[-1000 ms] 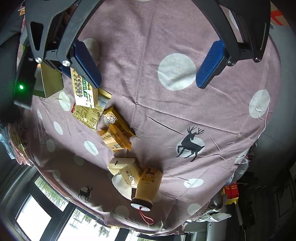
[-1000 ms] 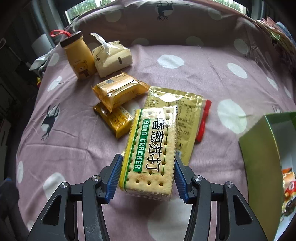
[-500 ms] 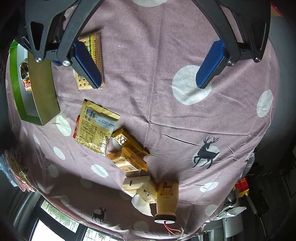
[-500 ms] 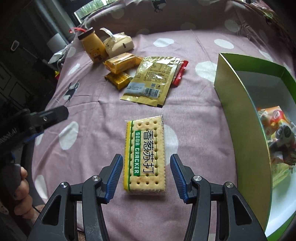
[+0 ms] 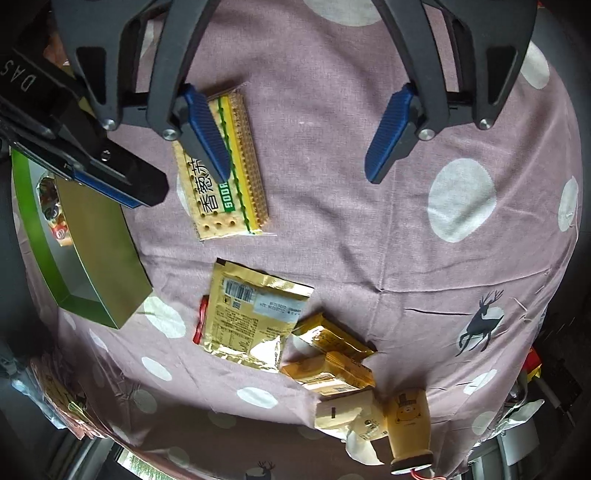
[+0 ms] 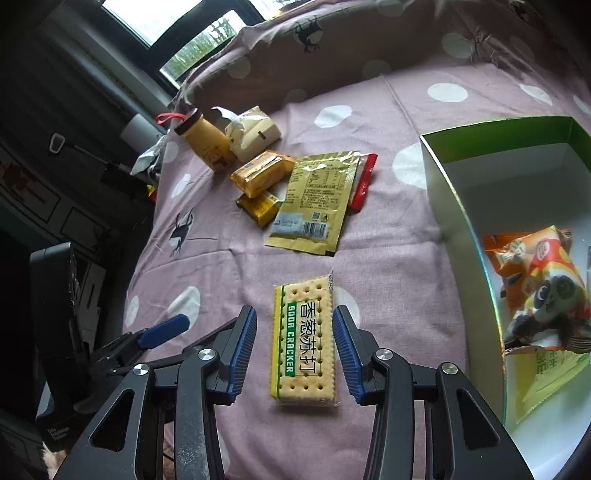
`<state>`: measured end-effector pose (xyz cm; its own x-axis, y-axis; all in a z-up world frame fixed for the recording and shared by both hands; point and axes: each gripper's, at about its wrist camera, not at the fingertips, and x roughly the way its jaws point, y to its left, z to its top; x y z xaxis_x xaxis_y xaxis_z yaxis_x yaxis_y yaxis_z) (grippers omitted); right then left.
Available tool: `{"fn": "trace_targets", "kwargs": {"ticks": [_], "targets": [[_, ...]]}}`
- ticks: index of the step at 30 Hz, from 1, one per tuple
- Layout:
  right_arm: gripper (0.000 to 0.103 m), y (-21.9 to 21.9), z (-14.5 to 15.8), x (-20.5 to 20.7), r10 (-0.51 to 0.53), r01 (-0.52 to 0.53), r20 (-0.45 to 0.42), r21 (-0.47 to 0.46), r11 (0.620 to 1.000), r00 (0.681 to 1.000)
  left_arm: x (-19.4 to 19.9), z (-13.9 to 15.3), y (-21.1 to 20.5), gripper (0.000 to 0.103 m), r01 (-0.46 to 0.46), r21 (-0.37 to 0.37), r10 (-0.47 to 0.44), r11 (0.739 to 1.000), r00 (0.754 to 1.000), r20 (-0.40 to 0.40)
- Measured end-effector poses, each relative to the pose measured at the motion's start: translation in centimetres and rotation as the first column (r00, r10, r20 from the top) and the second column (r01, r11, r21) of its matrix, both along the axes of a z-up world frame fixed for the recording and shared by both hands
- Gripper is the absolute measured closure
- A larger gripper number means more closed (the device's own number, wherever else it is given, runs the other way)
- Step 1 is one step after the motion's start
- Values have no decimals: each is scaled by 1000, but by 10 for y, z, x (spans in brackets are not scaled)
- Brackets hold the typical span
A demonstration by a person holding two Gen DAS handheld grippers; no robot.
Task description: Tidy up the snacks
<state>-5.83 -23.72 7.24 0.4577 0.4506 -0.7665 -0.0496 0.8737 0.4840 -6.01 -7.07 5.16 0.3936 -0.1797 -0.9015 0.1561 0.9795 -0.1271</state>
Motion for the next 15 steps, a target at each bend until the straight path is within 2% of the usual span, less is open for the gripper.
{"fn": "trace_targets", "kwargs": {"ticks": [2,3,5,15], "targets": [[66,1,-7,2,-5,4,-20,-22,1000,1000,-1,-5,-6,46,34,-37,-36,999,999,-32],[66,0,-10,4,-6,6,-28,-9,1000,1000,-1,-7,-8,54,43,-66,-46,997,998,-50],[66,-3,-17,7,-2,3,-58,30,1000,998,-2,-12,-13,63,44,-91,-51,995,996,-80],[65,1,-42,17,-11,16,-135,36,999,991,-6,-18,-21,67,55,-144,-71,988,992,-109]]}}
